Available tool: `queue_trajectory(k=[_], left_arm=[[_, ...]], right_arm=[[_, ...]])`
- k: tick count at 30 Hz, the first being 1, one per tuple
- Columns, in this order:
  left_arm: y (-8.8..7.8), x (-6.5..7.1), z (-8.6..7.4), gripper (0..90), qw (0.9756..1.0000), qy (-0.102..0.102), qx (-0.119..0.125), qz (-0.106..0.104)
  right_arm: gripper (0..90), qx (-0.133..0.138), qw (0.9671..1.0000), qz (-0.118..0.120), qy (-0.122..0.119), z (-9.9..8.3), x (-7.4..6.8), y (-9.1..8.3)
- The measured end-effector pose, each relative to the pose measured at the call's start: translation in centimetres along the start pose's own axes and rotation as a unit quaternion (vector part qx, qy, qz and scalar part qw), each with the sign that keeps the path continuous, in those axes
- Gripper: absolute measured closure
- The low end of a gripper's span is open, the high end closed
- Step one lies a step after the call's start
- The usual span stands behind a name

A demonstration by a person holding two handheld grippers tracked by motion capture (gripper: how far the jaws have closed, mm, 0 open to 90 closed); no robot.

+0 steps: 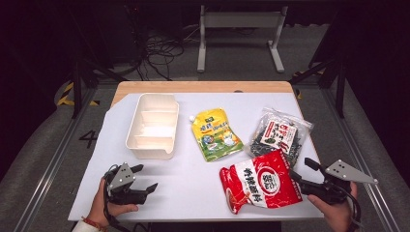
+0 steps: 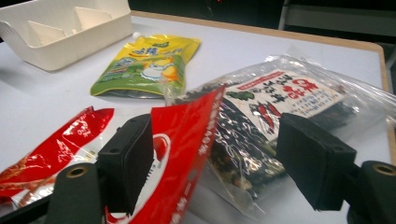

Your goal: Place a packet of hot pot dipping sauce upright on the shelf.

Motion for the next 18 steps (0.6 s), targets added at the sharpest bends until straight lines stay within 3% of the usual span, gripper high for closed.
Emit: queue_trajectory(k=[6,18], left_arm=[[0.6,0.1,0.1,20.6,0.9999,0.010,-0.008,-0.002],[0.8,0.3,0.2,21.5,0.9997,0.018,-0.010,-0.009]], right_arm=[[28.7,-0.016,0.9994,0.008,-0.030,0.4,-1.2,1.0],[29.5,-0.021,0.9991,0.017,-0.034,1.2,-2.4,2.1]])
Point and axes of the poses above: each handheld gripper's, and its own axes: y roughly forward along the jaws, z roughly out of its top, x roughly to its right, the point moved 3 cm from there along y, roughly forward along the jaws, and after that the axes turned 5 degrees about y, right-handed, at the moved point
